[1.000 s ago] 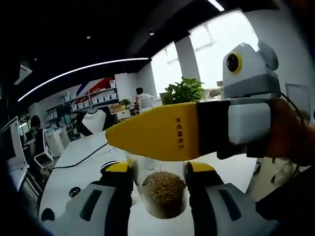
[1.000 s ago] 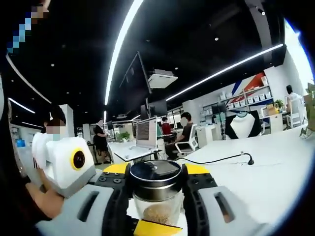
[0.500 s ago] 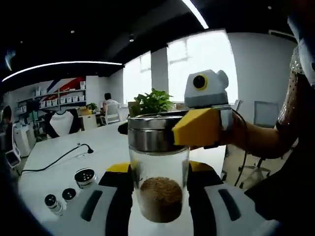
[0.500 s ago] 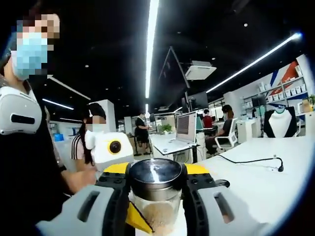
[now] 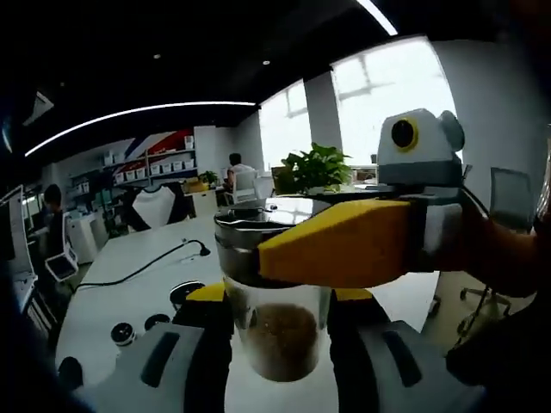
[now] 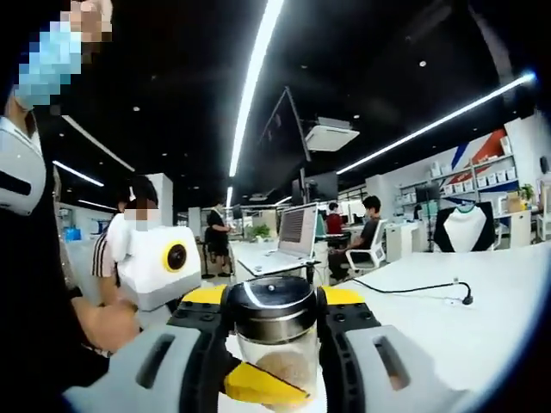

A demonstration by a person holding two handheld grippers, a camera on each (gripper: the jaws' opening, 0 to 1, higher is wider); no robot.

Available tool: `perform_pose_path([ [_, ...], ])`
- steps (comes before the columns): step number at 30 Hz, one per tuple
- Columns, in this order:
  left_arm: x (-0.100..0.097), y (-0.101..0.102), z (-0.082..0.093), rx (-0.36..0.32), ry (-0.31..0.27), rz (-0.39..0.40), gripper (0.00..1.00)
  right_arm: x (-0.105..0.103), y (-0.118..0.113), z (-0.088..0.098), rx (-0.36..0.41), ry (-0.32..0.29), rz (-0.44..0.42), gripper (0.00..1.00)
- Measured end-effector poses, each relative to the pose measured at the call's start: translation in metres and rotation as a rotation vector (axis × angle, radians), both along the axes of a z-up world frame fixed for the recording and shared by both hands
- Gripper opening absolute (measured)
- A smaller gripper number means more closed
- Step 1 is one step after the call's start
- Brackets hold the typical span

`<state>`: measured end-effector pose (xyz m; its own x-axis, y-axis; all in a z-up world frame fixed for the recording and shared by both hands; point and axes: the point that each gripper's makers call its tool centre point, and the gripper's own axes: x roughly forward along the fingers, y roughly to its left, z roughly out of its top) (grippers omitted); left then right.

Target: Rotate the seasoning bottle until the label or dispensing opening points toward the visible target arrow and the bottle remains upright within the marked orientation range

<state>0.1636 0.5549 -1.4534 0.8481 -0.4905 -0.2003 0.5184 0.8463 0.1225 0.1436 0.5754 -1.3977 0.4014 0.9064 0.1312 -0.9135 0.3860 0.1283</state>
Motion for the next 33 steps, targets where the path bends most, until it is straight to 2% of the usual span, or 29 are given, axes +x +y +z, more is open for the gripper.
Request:
perform_pose_path([
  [2, 0.0, 0.0, -0.001, 0.016, -0.006, 0.025, 0.45, 0.001, 0.001, 0.0, 0.027, 0.021, -0.049, 0.39],
  [4, -0.001, 0.002, 0.0, 0.063, -0.024, 0.045, 0.45, 0.0, 0.001, 0.0, 0.044, 0.039, -0.057, 0.39],
  [7, -0.004, 0.001, 0.002, 0.086, -0.041, 0.031, 0.45, -0.002, -0.001, 0.001, 0.05, 0.043, -0.026, 0.38],
  [9, -0.008, 0.0, 0.006, 0.11, -0.08, -0.013, 0.45, -0.01, -0.003, 0.004, 0.034, 0.033, 0.052, 0.37],
  [11, -0.012, -0.005, 0.011, 0.075, -0.09, -0.067, 0.44, -0.014, -0.006, 0.008, 0.047, 0.026, 0.104, 0.37],
  [13, -0.015, -0.008, 0.013, 0.072, -0.09, -0.109, 0.44, -0.017, -0.008, 0.01, 0.045, 0.023, 0.151, 0.37],
  [15, -0.019, -0.014, 0.013, 0.048, -0.067, -0.178, 0.44, -0.023, -0.01, 0.009, 0.015, 0.006, 0.205, 0.37],
  [17, -0.021, -0.018, 0.012, 0.019, -0.05, -0.214, 0.45, -0.025, -0.01, 0.009, 0.005, 0.003, 0.227, 0.37],
  [18, -0.024, -0.023, 0.012, 0.007, -0.044, -0.263, 0.45, -0.032, -0.011, 0.009, -0.014, -0.014, 0.268, 0.37],
  [21, -0.026, -0.026, 0.012, 0.022, -0.057, -0.283, 0.46, -0.04, -0.012, 0.01, -0.036, -0.042, 0.304, 0.37],
  [24, -0.027, -0.031, 0.014, 0.001, -0.06, -0.306, 0.46, -0.043, -0.013, 0.011, -0.039, -0.061, 0.333, 0.37],
  [27, -0.02, -0.029, 0.014, 0.012, -0.06, -0.234, 0.46, -0.035, -0.014, 0.012, -0.012, -0.053, 0.313, 0.37],
  [30, -0.007, -0.017, 0.006, 0.019, -0.018, -0.107, 0.46, -0.023, -0.008, 0.005, -0.041, -0.081, 0.2, 0.37],
  [31, -0.001, -0.008, 0.002, 0.025, -0.001, -0.043, 0.46, -0.017, -0.006, 0.002, -0.054, -0.07, 0.141, 0.36],
  [32, 0.003, -0.001, 0.0, 0.041, -0.001, -0.003, 0.46, -0.005, -0.008, -0.001, -0.055, -0.049, 0.085, 0.36],
  [33, 0.005, 0.003, -0.001, 0.05, -0.002, 0.024, 0.46, -0.003, -0.006, -0.002, -0.054, -0.04, 0.047, 0.36],
])
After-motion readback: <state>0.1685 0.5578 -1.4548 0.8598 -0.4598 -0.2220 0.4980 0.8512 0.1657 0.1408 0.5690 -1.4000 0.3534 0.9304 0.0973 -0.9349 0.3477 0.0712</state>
